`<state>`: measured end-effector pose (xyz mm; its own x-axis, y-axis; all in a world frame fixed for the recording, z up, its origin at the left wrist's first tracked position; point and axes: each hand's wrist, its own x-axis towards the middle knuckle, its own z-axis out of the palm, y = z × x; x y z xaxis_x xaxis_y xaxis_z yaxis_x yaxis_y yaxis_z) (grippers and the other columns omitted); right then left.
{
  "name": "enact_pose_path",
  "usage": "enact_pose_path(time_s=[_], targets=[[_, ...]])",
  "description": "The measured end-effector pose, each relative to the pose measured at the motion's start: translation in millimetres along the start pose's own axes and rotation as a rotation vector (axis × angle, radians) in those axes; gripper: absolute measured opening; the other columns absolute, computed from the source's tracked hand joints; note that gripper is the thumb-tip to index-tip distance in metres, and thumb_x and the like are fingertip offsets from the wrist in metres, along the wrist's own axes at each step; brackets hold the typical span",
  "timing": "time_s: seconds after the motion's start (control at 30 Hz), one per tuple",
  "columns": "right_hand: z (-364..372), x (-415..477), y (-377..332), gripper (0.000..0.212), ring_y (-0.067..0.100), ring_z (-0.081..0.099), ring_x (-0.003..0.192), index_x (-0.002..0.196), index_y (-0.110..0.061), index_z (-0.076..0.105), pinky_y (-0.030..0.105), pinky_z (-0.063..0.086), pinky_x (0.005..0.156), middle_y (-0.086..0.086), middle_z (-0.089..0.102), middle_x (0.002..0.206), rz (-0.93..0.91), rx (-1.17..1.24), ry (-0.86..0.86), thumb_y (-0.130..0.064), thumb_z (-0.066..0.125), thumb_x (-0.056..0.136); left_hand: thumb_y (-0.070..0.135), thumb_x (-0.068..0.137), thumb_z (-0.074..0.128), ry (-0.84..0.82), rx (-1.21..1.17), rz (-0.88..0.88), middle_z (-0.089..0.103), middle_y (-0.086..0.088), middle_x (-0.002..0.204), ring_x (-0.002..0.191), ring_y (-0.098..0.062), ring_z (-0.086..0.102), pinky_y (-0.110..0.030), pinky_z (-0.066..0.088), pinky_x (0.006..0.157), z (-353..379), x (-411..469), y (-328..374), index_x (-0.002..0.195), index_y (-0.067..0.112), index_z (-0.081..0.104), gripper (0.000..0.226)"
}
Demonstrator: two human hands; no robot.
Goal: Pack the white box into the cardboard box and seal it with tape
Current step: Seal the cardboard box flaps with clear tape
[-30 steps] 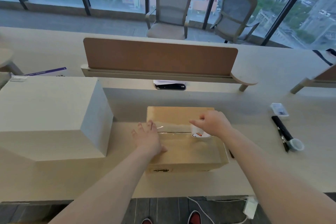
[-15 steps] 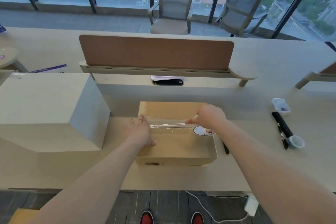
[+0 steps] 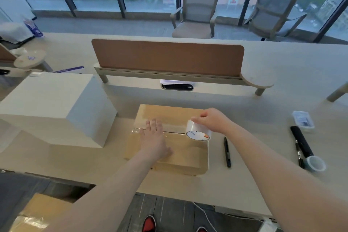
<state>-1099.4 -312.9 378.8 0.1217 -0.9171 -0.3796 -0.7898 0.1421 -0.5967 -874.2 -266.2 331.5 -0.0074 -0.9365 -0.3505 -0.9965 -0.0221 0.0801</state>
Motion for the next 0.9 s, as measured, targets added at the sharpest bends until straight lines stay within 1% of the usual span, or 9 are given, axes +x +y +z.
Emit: enact_pose_path(time_s=[0.1,0.2,0.27,0.4,0.5,0.6,0.73,0.8,0.9], targets=[[6,2,-3,0.051,0.018,0.044,0.054,0.058,-0.015,0.046,0.029,0.034,0.052,-0.002,0.046,0.055,-0.039,-0.114,0.068,-0.051,0.059,0.092,0.059,0.074,0.073,0.003,0.061,0.02,-0.004,-0.005,0.165,0.152,-0.029,-0.007,-0.054,0.005,0.121,-3,9,0,0.156,0.011,-0.004,0.122],[10,4,-3,0.046,0.017,0.053,0.059,0.064,-0.016,0.053,0.029,0.04,0.054,-0.003,0.055,0.06,-0.05,-0.215,0.107,-0.053,0.056,0.092,0.062,0.071,0.074,-0.066,0.043,0.026,-0.001,-0.002,0.165,0.152,-0.028,-0.006,-0.056,0.005,0.12,-5,20,-4,0.156,0.013,0.002,0.122],[14,4,-2,0.044,0.018,0.055,0.062,0.066,-0.017,0.054,0.028,0.039,0.053,-0.003,0.056,0.064,-0.041,-0.292,0.104,-0.053,0.055,0.092,0.064,0.071,0.073,-0.107,0.042,0.001,-0.002,-0.001,0.166,0.152,-0.028,-0.007,-0.058,0.005,0.12,-3,24,-6,0.156,0.014,0.003,0.122],[8,0,3,0.046,0.021,0.058,0.069,0.08,-0.02,0.065,0.028,0.041,0.056,-0.002,0.057,0.072,-0.021,-0.537,0.098,-0.063,0.053,0.09,0.066,0.072,0.071,-0.138,0.065,-0.011,-0.004,0.0,0.165,0.151,-0.03,-0.007,-0.061,0.006,0.118,-1,26,-7,0.156,0.014,0.002,0.12],[2,-4,10,0.054,0.016,0.054,0.059,0.062,-0.02,0.048,0.027,0.04,0.055,-0.003,0.055,0.062,0.077,-0.428,0.088,-0.069,0.057,0.083,0.066,0.073,0.071,-0.154,0.082,-0.024,-0.004,-0.001,0.165,0.151,-0.032,-0.007,-0.061,0.004,0.118,-5,26,-3,0.156,0.014,-0.001,0.122],[-4,-4,18,0.064,0.016,0.047,0.051,0.055,-0.016,0.042,0.029,0.036,0.051,-0.003,0.047,0.052,0.118,-0.208,0.043,-0.072,0.058,0.081,0.067,0.071,0.071,-0.154,0.085,-0.042,-0.004,0.0,0.165,0.151,-0.032,-0.006,-0.061,0.003,0.118,-6,26,-1,0.156,0.013,-0.001,0.124],[-22,-9,37,0.06,0.018,0.036,0.052,0.058,-0.014,0.038,0.031,0.027,0.052,-0.001,0.035,0.054,0.13,0.02,0.02,-0.063,0.063,0.084,0.067,0.071,0.071,-0.174,0.098,-0.052,-0.006,0.001,0.165,0.151,-0.033,-0.006,-0.061,0.004,0.118,-6,25,-3,0.157,0.014,-0.002,0.124],[-22,-12,38,0.057,0.016,0.036,0.051,0.059,-0.015,0.038,0.03,0.027,0.051,-0.003,0.037,0.054,0.099,-0.02,0.006,-0.059,0.065,0.084,0.064,0.072,0.073,-0.18,0.143,-0.041,-0.003,-0.004,0.165,0.151,-0.034,-0.003,-0.061,0.006,0.118,-11,25,5,0.156,0.013,-0.001,0.123],[-14,-13,32,0.053,0.015,0.042,0.051,0.061,-0.016,0.04,0.029,0.031,0.051,-0.005,0.043,0.055,0.074,-0.061,0.034,-0.056,0.063,0.087,0.058,0.073,0.075,-0.11,0.203,0.097,0.0,-0.006,0.165,0.152,-0.03,0.001,-0.06,0.009,0.118,-15,25,33,0.156,0.012,-0.002,0.122]])
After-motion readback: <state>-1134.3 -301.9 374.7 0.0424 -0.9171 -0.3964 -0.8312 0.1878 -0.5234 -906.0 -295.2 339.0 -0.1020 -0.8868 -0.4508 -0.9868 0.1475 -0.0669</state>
